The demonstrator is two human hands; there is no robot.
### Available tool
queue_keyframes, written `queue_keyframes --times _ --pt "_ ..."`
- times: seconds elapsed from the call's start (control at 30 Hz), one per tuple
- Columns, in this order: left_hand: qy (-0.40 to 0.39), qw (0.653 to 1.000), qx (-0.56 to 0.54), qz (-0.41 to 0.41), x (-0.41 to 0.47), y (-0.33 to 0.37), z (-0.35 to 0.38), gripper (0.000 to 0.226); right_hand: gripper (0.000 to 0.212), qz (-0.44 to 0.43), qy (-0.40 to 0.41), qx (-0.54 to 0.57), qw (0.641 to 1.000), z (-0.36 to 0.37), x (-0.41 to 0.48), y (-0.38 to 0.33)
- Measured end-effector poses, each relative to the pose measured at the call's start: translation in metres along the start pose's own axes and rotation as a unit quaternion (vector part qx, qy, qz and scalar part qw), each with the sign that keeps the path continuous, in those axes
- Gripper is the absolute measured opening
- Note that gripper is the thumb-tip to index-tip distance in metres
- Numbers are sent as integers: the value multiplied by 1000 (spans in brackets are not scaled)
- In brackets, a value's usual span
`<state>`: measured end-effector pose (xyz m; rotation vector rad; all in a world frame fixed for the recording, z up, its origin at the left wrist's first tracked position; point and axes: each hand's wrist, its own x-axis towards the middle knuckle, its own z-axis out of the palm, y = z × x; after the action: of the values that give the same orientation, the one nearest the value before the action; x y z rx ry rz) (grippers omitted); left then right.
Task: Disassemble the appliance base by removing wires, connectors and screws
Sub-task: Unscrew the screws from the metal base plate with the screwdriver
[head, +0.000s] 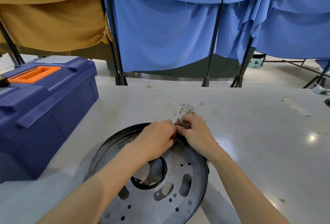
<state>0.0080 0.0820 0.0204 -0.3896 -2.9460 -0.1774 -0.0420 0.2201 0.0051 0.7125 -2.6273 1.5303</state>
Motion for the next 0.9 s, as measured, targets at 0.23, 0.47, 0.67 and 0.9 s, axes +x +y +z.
queue_keyframes --times 0.23,0.47,0.67,0.9 --pt "-5 1000 24 15 0 2 3 14 8 7 -10 26 1000 2 2 5" --pt "-33 999 7 7 1 3 4 16 13 10 -12 26 1000 3 4 8" --pt "-37 999 -20 4 0 2 -1 16 10 13 -11 36 999 2 4 9" --pt "-42 998 -37 -10 -1 2 -9 17 12 27 -13 58 998 2 2 8"
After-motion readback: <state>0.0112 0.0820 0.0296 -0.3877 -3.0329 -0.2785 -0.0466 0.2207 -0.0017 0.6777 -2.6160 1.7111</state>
